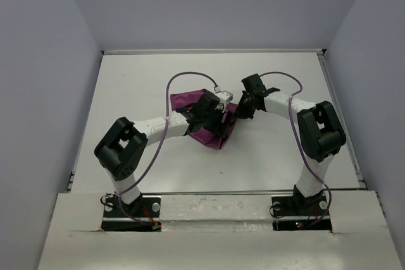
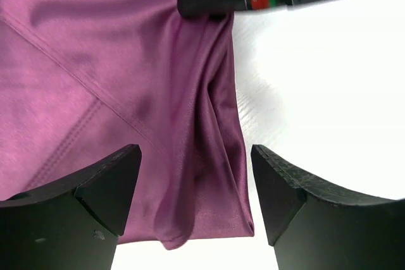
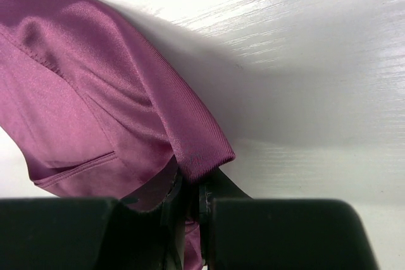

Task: Fold the napkin, place the utensils inside, and roll it up
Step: Roll the napkin at the center of the board.

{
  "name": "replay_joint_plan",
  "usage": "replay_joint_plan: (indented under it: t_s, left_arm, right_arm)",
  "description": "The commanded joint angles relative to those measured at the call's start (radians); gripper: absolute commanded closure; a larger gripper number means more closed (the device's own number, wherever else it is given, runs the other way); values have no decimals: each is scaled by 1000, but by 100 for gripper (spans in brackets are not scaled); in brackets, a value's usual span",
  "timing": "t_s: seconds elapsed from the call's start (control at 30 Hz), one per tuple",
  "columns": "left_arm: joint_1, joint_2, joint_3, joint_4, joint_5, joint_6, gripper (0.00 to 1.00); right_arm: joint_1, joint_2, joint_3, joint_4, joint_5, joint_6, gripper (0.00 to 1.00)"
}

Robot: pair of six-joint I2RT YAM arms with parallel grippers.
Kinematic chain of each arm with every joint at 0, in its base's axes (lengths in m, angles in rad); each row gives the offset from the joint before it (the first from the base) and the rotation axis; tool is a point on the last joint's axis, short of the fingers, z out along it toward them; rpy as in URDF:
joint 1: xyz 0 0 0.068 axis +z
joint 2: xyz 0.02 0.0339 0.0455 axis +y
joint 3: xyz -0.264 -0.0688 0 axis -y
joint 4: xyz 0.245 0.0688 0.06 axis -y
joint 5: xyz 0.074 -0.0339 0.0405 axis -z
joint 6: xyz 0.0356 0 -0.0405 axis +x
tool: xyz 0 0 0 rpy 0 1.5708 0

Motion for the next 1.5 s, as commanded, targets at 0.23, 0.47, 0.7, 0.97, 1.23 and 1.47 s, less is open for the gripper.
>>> replay_joint_plan:
  t_s: [0.23,0.47,0.7,0.97,1.23,1.47]
  left_arm:
    - [-61,-62,-68,124,-162,39,16]
    - [-124,7,8,68,-258,51,11]
    - [-160,78,67,55,-407,36,11]
    - [-164,152,117,45,-489,48,21]
    - [-164,179,126,45,-530,65,39]
    - [-155,184,113,56,-480,43,73]
  right_arm:
    - [20,-39,75,-32,27,10,99]
    - [20,-36,81,-32,25,12,99]
    - [20,-33,86,-33,20,8,99]
    - [20,-37,89,-32,20,8,99]
    - [20,-40,88,-33,19,12,99]
    - [20,-56,80,-32,27,15,99]
